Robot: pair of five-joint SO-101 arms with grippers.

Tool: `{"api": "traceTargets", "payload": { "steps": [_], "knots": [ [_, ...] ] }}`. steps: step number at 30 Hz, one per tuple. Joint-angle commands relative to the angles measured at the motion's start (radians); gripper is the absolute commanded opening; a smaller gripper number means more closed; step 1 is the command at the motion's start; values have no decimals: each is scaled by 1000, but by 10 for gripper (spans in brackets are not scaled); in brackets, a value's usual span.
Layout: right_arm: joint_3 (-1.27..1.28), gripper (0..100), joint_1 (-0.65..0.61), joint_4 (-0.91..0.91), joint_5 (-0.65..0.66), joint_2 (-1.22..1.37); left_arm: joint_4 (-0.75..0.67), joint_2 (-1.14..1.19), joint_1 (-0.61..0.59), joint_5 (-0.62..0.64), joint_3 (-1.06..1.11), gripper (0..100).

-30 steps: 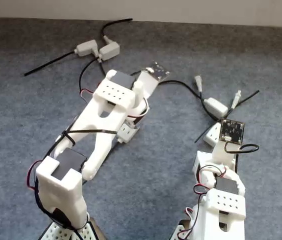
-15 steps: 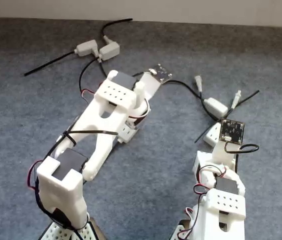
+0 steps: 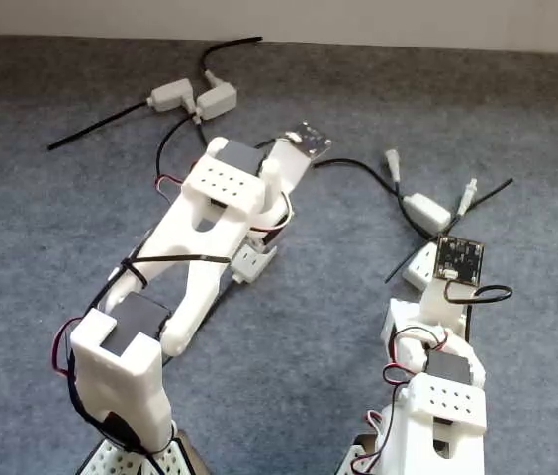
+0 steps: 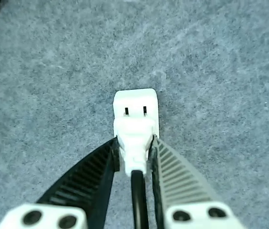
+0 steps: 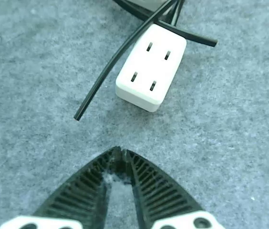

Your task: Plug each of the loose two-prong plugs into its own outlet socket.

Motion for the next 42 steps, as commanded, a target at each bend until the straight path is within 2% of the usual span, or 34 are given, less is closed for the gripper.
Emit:
{"api": "traceTargets", "payload": {
  "steps": [1, 42],
  "knots": [
    [-5, 9, 10, -19, -8, -10, 3, -7, -7, 12, -31, 5],
    [-5, 9, 13, -19, -8, -10, -46, 51, 22, 58, -54, 5]
  ]
}}
